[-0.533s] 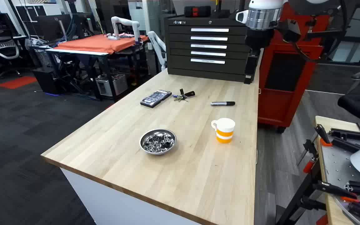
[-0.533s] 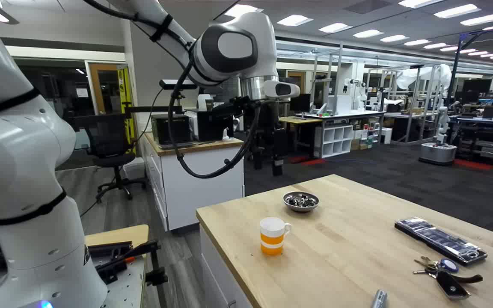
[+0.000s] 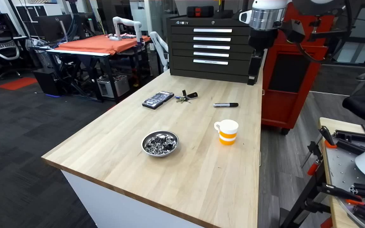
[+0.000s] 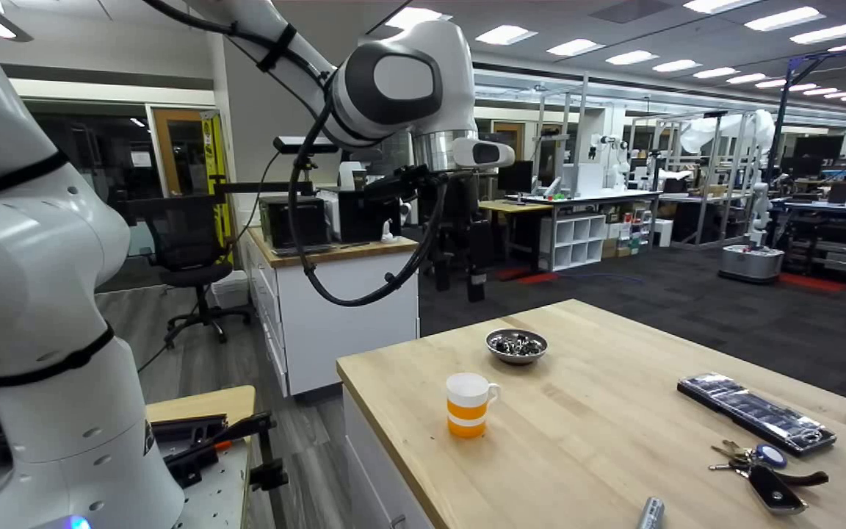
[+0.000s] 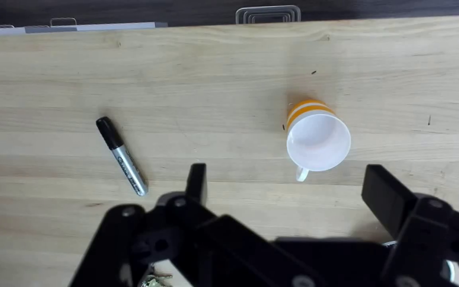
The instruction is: Pick up the pen from the table and put it in the cup.
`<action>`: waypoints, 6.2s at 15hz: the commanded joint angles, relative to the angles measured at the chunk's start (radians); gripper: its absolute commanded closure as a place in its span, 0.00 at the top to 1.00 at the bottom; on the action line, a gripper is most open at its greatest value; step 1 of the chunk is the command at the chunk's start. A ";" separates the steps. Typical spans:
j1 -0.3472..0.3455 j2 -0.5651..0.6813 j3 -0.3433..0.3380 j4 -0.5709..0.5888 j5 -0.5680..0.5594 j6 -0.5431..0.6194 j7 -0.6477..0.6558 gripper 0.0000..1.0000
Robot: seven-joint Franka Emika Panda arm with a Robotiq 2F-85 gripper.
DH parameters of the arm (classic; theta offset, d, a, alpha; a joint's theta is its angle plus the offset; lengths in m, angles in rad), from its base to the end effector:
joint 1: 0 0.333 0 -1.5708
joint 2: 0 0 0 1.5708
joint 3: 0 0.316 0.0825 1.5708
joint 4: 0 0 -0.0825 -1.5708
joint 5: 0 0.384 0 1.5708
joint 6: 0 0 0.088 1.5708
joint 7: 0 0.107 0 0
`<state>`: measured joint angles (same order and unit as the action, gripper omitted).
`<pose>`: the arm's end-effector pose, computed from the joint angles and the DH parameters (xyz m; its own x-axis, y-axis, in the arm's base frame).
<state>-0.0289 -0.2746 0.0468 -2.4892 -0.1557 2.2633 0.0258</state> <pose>0.4437 0.0039 0.3926 0.9949 0.0901 0.0445 0.0834 -0.9873 0.1354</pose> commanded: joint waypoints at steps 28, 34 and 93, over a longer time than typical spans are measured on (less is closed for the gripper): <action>-0.065 0.225 -0.212 0.091 0.008 0.165 -0.581 1.00; -0.079 0.243 -0.225 0.080 0.005 0.288 -0.689 1.00; -0.435 0.870 -0.005 0.455 0.223 0.425 -1.066 1.00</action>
<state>-0.4386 0.5850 0.0262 -2.0506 0.0610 2.7109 -1.0080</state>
